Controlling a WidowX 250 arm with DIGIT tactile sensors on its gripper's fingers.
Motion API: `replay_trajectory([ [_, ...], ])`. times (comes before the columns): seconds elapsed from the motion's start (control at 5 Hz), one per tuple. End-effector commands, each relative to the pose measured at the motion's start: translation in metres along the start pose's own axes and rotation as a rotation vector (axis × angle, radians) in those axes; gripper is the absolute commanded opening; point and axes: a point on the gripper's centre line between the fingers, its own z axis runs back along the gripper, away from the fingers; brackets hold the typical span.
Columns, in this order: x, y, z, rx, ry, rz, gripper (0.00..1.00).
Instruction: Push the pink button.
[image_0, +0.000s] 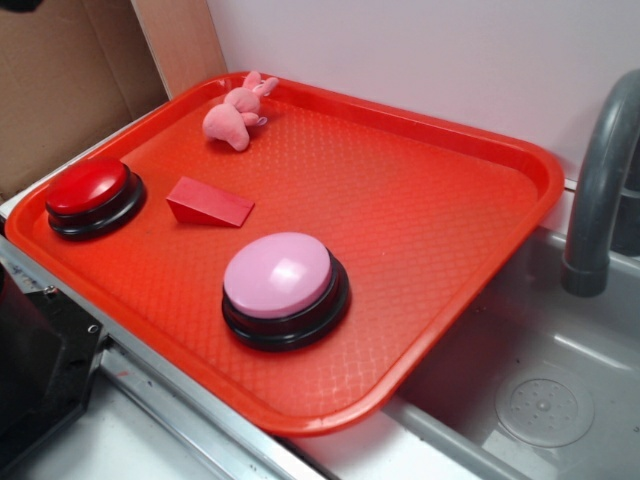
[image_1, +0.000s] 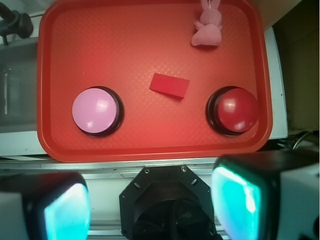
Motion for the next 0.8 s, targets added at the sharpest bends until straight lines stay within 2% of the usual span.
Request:
replay_trajectory([
  [0.0,0.0,0.0,0.0,0.0,0.0,0.0,1.0],
  [0.2,0.021,-0.049,-0.054,-0.061,-0.019,-0.247,1.0],
  [0.4,0.025,-0.088,-0.099,-0.017,-0.072,-0.503,1.0],
  [0.6,0.034,-0.104,-0.137,0.006,-0.103,-0.579,1.0],
])
